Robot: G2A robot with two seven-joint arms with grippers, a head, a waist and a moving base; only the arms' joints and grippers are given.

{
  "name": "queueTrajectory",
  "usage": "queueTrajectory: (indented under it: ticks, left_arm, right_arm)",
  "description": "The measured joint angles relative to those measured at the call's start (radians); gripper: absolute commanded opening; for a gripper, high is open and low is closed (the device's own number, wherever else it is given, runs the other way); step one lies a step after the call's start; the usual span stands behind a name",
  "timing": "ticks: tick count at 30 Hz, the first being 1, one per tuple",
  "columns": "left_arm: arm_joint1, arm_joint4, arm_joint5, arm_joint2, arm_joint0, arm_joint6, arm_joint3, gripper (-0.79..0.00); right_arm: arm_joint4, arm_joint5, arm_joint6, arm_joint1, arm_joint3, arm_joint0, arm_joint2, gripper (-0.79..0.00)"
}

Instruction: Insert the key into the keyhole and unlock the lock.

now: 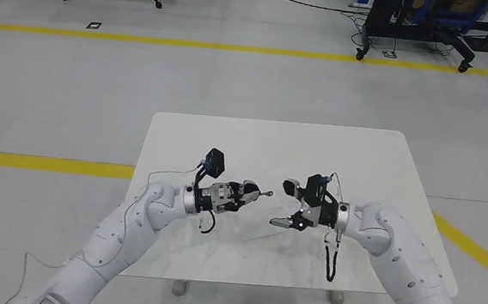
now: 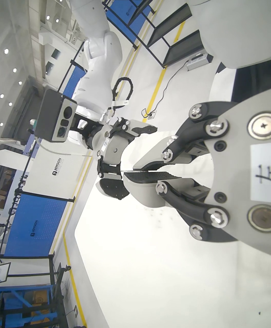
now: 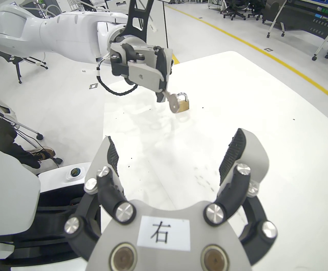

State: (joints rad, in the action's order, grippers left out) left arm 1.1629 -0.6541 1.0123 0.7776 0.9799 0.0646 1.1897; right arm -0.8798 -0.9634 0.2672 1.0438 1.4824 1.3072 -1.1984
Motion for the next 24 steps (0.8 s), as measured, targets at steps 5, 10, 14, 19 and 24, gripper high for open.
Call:
queueTrajectory:
  ticks: [5,10,14,19,24]
  left_arm:
    - [-0.003,-0.022,0.000,-0.009,0.001,0.001,0.014,-0.785]
    - [-0.003,-0.038,0.000,-0.016,-0.001,-0.005,0.015,-0.785]
    - [-0.004,-0.043,0.000,-0.021,-0.004,-0.010,0.013,-0.785]
    - [-0.006,-0.048,0.000,-0.025,-0.006,-0.017,0.015,-0.785]
    - [-0.008,-0.051,0.000,-0.025,-0.008,-0.024,0.010,-0.785]
  right_arm:
    - [0.061,-0.030,0.029,0.002,-0.023,-0.025,0.030,-0.089]
    - [0.118,-0.049,0.038,-0.001,-0.035,-0.046,0.057,-0.197]
    - [0.134,-0.049,0.047,-0.005,-0.055,-0.064,0.065,-0.419]
    - [0.146,-0.049,0.049,-0.007,-0.068,-0.078,0.073,-0.502]
    - [0.162,-0.049,0.045,-0.009,-0.077,-0.087,0.081,-0.542]
